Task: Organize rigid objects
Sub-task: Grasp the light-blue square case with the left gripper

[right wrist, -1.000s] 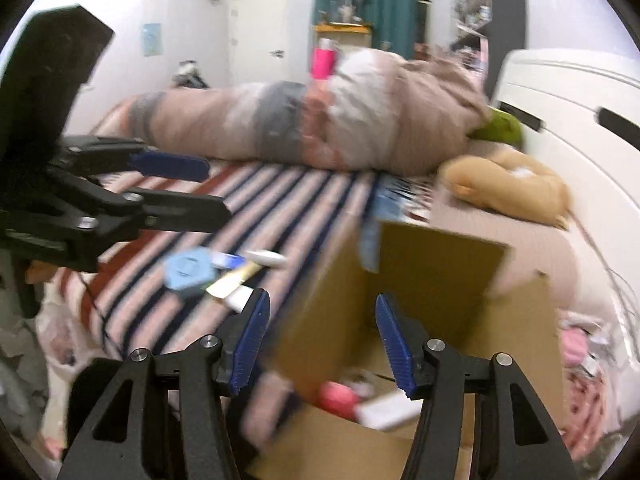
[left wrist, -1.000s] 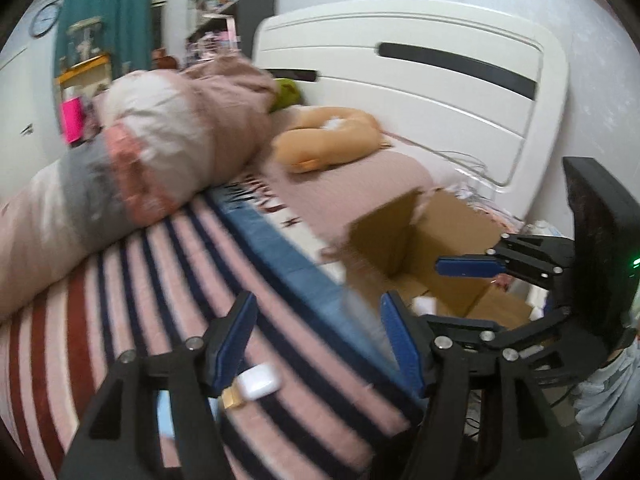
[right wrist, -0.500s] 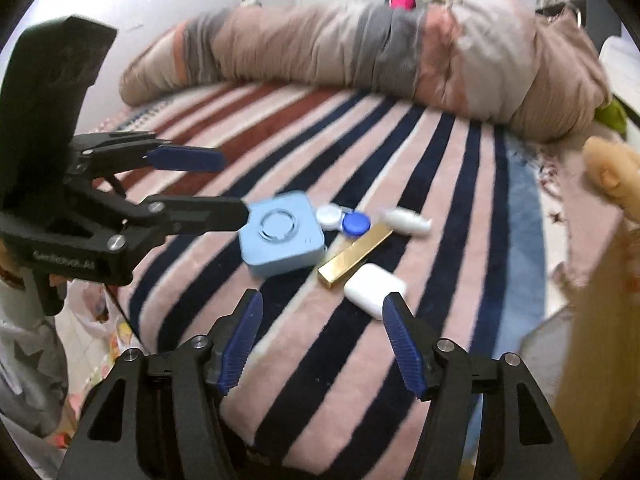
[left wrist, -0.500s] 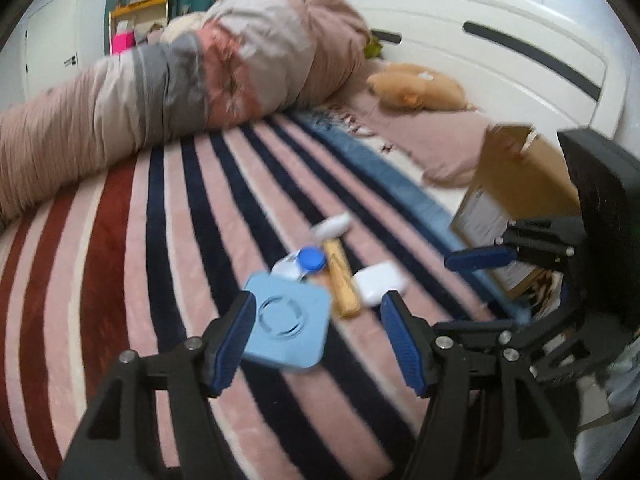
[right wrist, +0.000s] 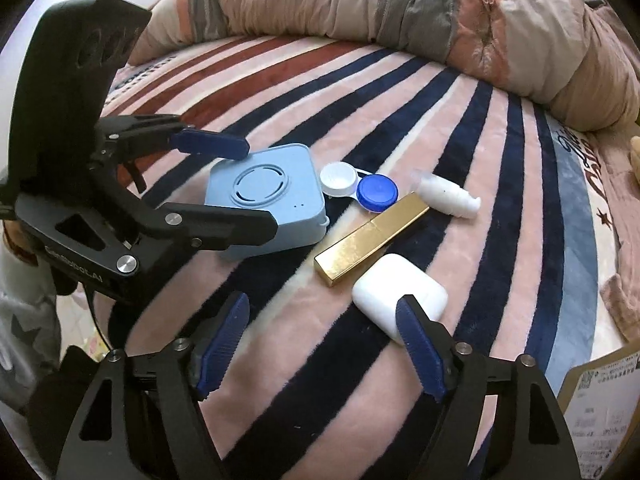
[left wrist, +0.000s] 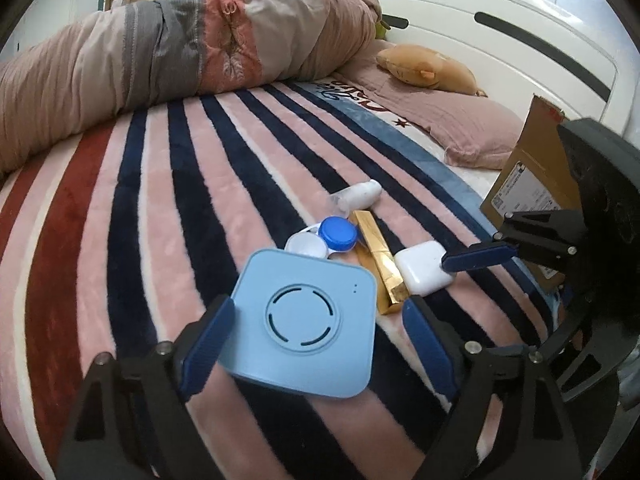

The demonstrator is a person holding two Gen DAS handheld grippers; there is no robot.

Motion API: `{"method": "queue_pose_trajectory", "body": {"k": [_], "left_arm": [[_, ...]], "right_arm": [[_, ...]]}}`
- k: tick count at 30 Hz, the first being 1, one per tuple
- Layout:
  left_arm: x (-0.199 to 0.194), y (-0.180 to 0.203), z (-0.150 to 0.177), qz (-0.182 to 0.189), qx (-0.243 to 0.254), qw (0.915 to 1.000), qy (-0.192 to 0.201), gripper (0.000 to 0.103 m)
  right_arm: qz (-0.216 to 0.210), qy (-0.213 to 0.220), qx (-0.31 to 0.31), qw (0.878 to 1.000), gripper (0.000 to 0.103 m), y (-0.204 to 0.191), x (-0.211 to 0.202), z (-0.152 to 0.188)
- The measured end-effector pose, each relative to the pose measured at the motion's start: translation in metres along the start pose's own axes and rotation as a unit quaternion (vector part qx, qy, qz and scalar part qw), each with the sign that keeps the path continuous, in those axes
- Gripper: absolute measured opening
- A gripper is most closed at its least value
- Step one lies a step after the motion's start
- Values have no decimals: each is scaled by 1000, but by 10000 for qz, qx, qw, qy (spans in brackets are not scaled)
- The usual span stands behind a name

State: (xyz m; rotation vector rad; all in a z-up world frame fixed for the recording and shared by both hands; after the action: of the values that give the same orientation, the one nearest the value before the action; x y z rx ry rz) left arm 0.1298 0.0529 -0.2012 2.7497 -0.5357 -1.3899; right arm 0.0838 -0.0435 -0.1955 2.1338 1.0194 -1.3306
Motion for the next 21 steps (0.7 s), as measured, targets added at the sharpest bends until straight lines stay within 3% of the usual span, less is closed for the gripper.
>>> {"method": "queue_pose_trajectory", "body": {"k": [4,10,13,16,18,21], "left_arm": [[5,1,0,-147,121,9998,-9,91],[6,-1,-5,-382,171,9991,28,91],[8,-7,-4,-506,130,9986,-24,99],[21,-12,2,-327,24,9989,-323,99],[27,-14,7,-161,-164,9989,-416,85],[25,-13,6,-199,-264,9989,-345,84]], "right_arm": [[-35,26,-53,10000,73,-2,-1,0],[-34,57,-86,9999,73,-3,-1,-2],[-71,90,-68,9999,73,-2,-3,-2],[-88,118,-101,9998,73,-2,-4,-2],[-100,137,-112,9998,73,-2,-5,-3],[-120,169,-87,9997,73,-1,-6,-3]]}}
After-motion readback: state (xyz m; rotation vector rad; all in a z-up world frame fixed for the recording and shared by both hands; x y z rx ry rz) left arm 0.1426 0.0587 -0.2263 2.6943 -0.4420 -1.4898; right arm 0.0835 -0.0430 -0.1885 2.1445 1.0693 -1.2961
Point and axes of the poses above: each gripper's, at about its wrist camera, not at the fingertips, and x roughly the way its jaws point, y to its right, z to its underside, the point moved 7 cm from there along x, roughly the way its jaws point, and after that the axes turned 4 degrees about -y, right-handed, at the moved point
